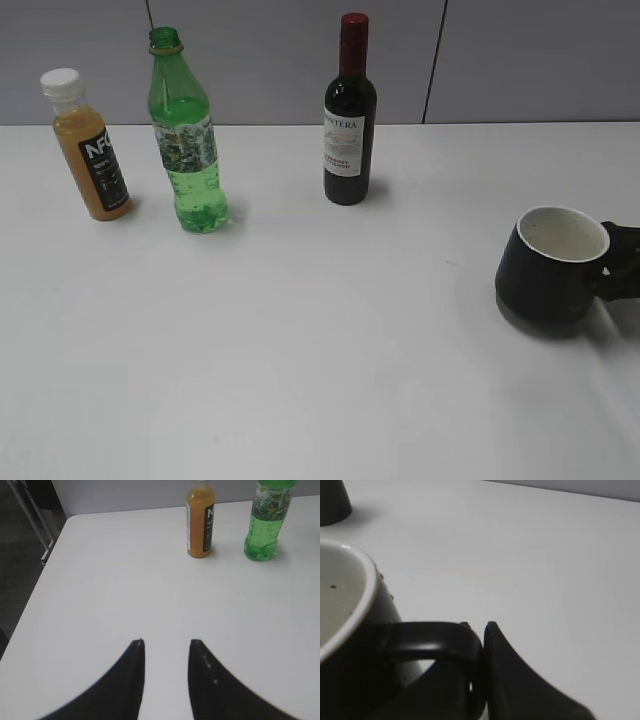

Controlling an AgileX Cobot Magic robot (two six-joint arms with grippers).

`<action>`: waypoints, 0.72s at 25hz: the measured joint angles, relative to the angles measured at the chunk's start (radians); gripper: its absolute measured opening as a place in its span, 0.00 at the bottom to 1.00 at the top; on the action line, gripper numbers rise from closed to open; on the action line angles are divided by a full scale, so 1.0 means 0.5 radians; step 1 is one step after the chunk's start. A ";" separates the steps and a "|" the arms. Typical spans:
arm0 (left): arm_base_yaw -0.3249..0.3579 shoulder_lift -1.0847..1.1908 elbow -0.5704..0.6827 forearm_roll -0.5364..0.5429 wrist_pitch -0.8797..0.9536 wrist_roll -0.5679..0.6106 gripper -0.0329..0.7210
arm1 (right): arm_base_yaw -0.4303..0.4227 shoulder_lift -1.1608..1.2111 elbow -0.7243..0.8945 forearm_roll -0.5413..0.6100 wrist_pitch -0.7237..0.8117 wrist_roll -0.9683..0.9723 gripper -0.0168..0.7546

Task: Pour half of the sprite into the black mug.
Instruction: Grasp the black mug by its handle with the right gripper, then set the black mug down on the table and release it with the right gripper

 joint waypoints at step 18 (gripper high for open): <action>0.000 0.000 0.000 0.000 0.000 0.000 0.36 | 0.570 -0.254 -0.043 -0.092 0.009 0.267 0.07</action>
